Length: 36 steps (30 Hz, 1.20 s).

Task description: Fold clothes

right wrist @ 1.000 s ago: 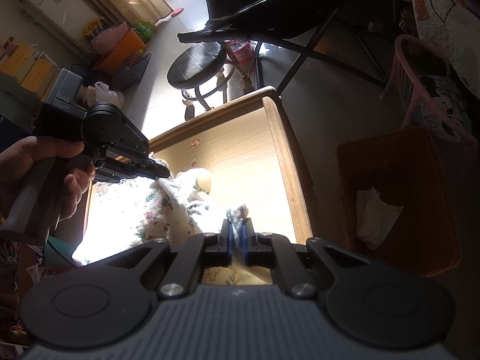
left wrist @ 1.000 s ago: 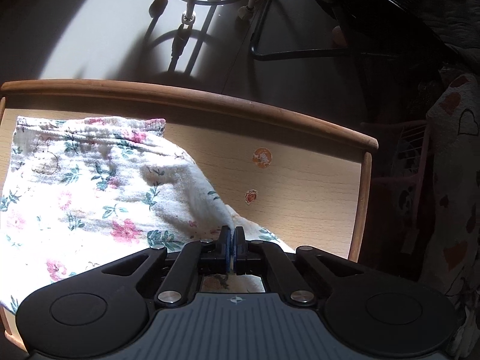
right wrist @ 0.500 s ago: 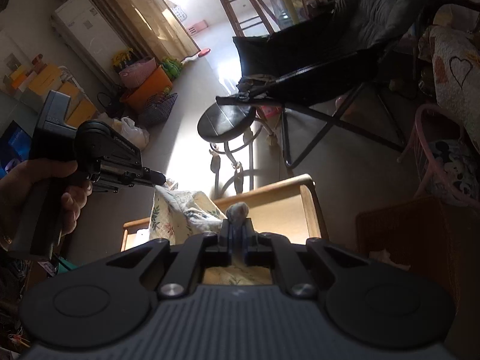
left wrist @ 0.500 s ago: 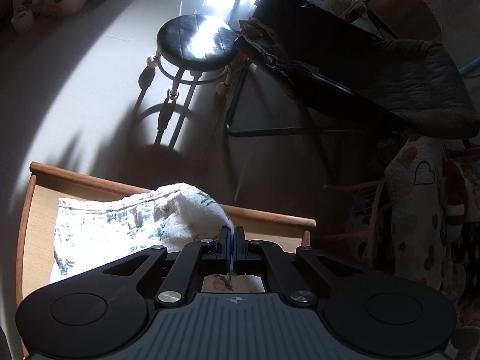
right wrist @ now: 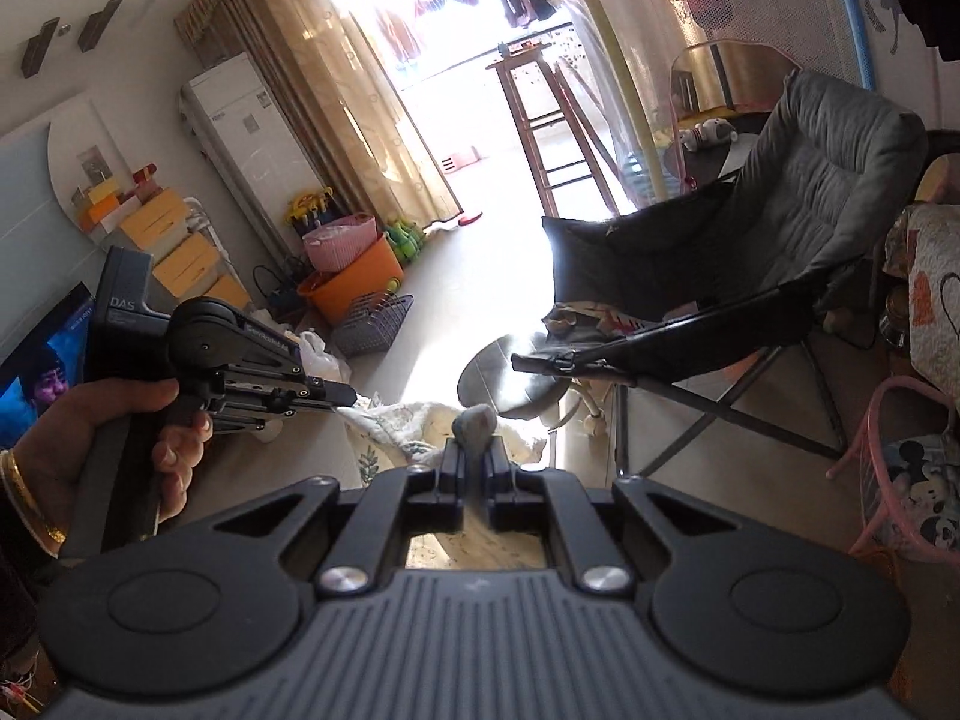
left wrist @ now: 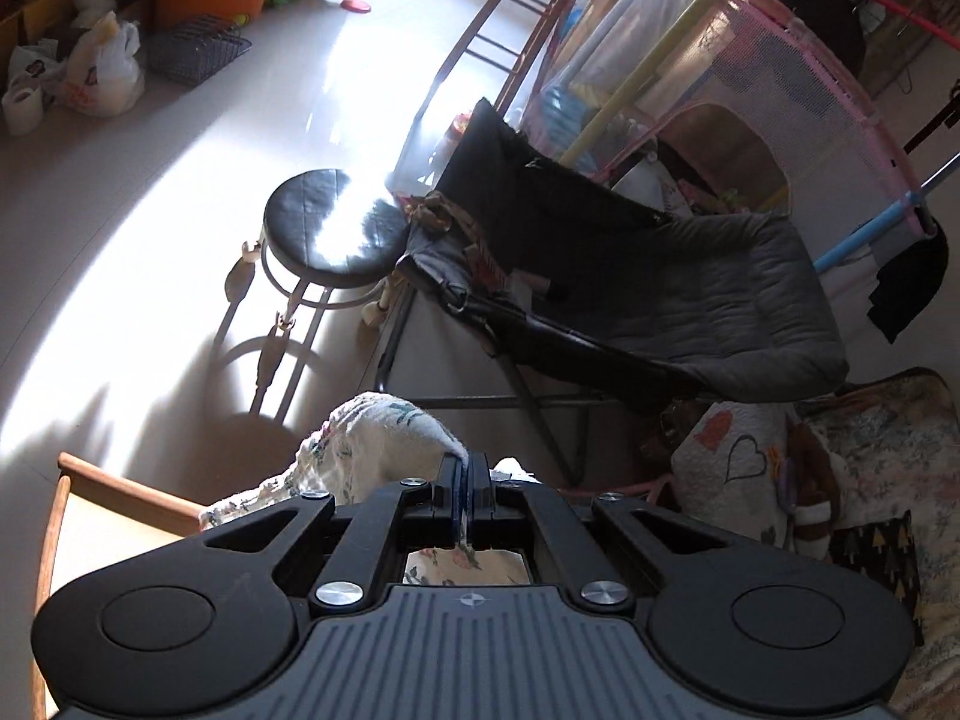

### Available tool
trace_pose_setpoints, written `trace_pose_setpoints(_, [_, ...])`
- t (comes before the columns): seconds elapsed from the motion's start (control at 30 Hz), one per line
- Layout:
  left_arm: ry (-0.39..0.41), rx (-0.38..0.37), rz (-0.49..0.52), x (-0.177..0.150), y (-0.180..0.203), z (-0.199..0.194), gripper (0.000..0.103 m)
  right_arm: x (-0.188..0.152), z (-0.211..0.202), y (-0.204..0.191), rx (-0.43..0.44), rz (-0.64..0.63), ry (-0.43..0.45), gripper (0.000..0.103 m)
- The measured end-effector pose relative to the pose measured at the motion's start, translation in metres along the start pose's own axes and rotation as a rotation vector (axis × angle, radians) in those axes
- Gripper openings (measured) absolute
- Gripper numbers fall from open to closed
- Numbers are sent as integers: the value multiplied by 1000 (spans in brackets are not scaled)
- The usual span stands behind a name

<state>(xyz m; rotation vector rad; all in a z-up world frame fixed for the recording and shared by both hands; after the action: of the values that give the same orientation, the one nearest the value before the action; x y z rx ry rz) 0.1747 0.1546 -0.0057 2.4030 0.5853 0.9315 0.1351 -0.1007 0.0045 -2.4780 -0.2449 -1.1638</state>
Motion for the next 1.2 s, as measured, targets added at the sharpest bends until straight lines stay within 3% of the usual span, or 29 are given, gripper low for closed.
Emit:
trace_pose_setpoints(0.23, [-65,23,-27,-53,-25,-35,1,-29,3,-5,3,-34,-77,7])
trace_pose_setpoints(0.53, [-227,111,-91,-179,-106,-31,1,-144,30,4,-79,-110,-335,7])
trace_pose_setpoints(0.77, [-350,173,-42,-259,-127,-16,1,-221,32,9,-145,-175,-481,7])
trace_pose_setpoints(0.93, [-424,222,-41,-299,-148,-10,1,-239,23,13,-160,-224,-520,7])
trace_pose_setpoints(1.2, [-511,232,-65,-339,-168,-7,1,-261,11,24,-174,-284,-583,7])
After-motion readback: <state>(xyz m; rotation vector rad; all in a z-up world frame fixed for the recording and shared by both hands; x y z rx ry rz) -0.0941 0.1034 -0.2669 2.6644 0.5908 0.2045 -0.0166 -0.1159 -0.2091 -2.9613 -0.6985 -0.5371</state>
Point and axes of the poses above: each gripper's, at about its wrist camera, not at the fingertips, and z roughly the way its jaws point, y to its right, x to its top, the point moved 6 cm from there along z, roughly the way its jaws point, and after that the axes turned 11 degrees about -x, right-handed, at the moved point
